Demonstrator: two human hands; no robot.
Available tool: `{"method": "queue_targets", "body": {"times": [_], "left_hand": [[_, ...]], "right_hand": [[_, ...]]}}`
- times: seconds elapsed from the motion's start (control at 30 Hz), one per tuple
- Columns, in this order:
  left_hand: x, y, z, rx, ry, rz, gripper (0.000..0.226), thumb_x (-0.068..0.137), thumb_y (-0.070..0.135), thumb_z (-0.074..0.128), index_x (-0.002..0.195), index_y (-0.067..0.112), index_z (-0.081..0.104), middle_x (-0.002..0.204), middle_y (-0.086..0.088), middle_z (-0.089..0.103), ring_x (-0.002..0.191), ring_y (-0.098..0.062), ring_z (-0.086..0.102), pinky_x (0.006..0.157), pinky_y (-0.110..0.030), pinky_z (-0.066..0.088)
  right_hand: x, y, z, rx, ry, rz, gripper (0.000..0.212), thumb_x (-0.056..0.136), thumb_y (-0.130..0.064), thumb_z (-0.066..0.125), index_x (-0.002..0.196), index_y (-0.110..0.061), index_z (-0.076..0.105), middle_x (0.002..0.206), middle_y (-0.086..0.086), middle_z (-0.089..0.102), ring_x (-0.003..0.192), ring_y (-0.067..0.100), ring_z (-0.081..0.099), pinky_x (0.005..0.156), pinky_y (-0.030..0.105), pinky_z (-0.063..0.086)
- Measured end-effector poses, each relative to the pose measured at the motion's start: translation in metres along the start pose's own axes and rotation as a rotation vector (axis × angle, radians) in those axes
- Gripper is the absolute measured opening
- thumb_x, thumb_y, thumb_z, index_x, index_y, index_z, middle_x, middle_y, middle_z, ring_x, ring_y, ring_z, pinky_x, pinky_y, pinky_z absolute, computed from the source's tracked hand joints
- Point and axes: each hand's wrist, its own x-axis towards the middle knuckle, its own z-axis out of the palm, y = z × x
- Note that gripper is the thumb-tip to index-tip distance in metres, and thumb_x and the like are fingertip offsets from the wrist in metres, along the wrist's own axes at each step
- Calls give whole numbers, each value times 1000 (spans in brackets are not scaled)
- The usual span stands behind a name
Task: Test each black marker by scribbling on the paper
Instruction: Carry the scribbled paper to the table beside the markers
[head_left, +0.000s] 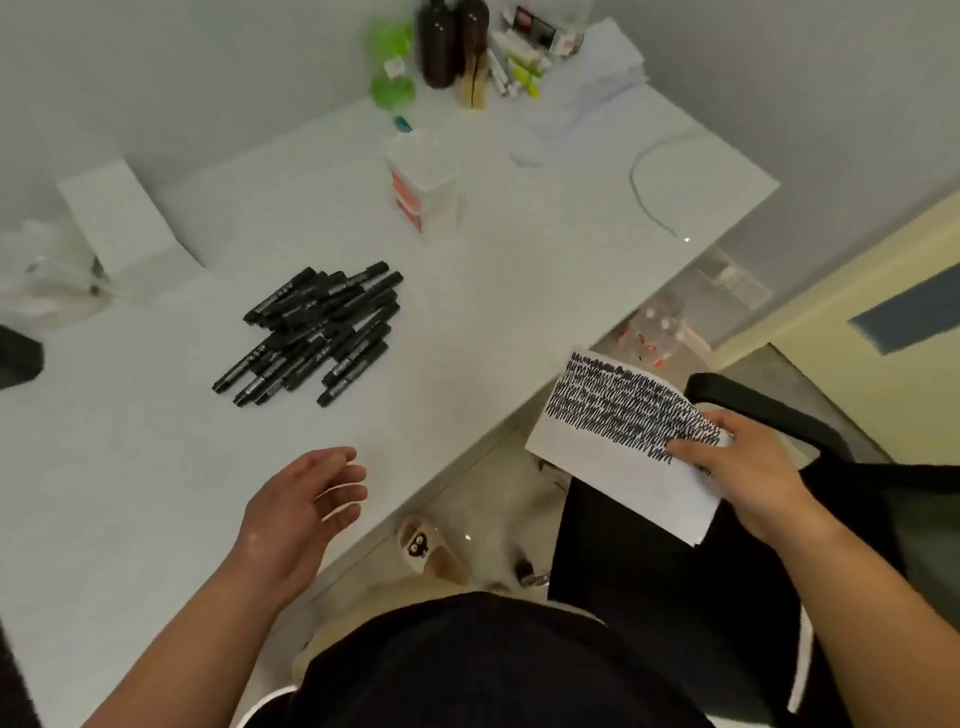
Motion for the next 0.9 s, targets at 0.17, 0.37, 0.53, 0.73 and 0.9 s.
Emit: {"method": "queue_targets", "body": {"times": [0.17, 0.37, 0.53, 0.73, 0.9], "left_hand": [[46, 41, -1, -41, 14, 26, 15, 95, 22, 63, 99, 17, 77, 92, -8, 73, 79, -20, 69, 77, -38, 52], [71, 59, 11, -100, 58, 47, 16, 96, 24, 62, 99, 19, 77, 94, -8, 74, 80, -20, 70, 74, -37, 52], [82, 52, 33, -173, 171, 14, 16, 96, 22, 62, 100, 19, 77, 93, -9, 74, 79, -20, 70, 73, -36, 53], [102, 41, 76, -219, 368, -12, 14, 96, 21, 63, 100, 19, 77, 94, -12, 73, 80, -23, 69, 74, -37, 53], [136, 34, 115, -39, 432, 0, 11, 95, 20, 64, 95, 22, 75, 92, -8, 75, 84, -27, 71, 76, -38, 53]], "right_hand": [[43, -69, 52, -175, -152, -93, 30, 75, -16, 88, 98, -22, 70, 95, 2, 78, 80, 21, 76, 73, 41, 61], [102, -141, 94, -353, -292, -232, 27, 74, -17, 89, 92, -22, 69, 92, -3, 74, 74, 10, 68, 58, 25, 46], [174, -187, 128, -578, -468, -337, 33, 73, -16, 88, 100, -17, 68, 100, 7, 73, 88, 26, 70, 76, 37, 54], [262, -208, 179, -857, -606, -579, 54, 71, -25, 89, 119, -19, 65, 114, 4, 68, 98, 24, 61, 80, 27, 40], [305, -196, 193, -946, -583, -833, 80, 73, -30, 88, 142, -21, 49, 135, 10, 49, 111, 33, 61, 93, 38, 49]]}}
